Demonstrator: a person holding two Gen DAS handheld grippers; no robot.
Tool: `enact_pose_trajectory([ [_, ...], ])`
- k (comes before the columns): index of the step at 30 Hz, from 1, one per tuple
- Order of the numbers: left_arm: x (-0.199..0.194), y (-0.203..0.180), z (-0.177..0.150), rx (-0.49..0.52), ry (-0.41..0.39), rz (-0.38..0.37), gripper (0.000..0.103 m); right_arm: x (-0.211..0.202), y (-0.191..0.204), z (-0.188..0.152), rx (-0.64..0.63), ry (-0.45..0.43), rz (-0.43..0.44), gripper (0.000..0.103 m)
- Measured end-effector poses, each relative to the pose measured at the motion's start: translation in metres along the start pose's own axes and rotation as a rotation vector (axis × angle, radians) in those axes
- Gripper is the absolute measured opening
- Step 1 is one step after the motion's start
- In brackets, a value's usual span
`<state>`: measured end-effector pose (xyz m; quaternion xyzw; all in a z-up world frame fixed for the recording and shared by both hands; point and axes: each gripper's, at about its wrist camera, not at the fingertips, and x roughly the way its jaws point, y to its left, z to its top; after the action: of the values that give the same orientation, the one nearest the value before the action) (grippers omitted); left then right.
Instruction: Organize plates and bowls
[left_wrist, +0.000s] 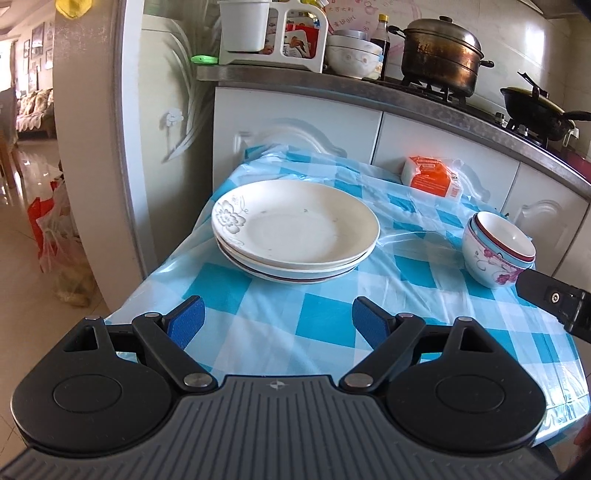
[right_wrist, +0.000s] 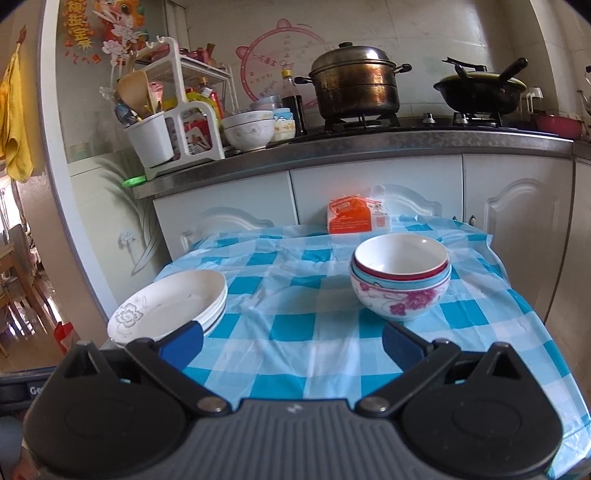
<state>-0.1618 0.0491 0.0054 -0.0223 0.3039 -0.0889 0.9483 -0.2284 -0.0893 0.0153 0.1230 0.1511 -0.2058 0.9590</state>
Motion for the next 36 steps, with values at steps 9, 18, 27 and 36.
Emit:
enact_pose_trajectory([
  [9, -0.003, -0.005, -0.004, 0.018, 0.0, 0.014, 0.103, -0.003, -0.003, -0.004, 0.024, -0.002, 0.017, 0.102],
  [18, -0.005, -0.011, -0.006, 0.052, -0.016, 0.012, 0.103, -0.008, -0.004, -0.01, 0.0, -0.035, 0.024, 0.102],
  [27, -0.001, -0.014, -0.009, 0.063, -0.021, -0.003, 0.103, -0.008, -0.004, -0.017, -0.049, -0.06, 0.054, 0.102],
  [36, 0.007, -0.018, -0.012, 0.08, 0.004, -0.015, 0.103, -0.002, -0.014, -0.021, -0.006, -0.037, 0.067, 0.102],
])
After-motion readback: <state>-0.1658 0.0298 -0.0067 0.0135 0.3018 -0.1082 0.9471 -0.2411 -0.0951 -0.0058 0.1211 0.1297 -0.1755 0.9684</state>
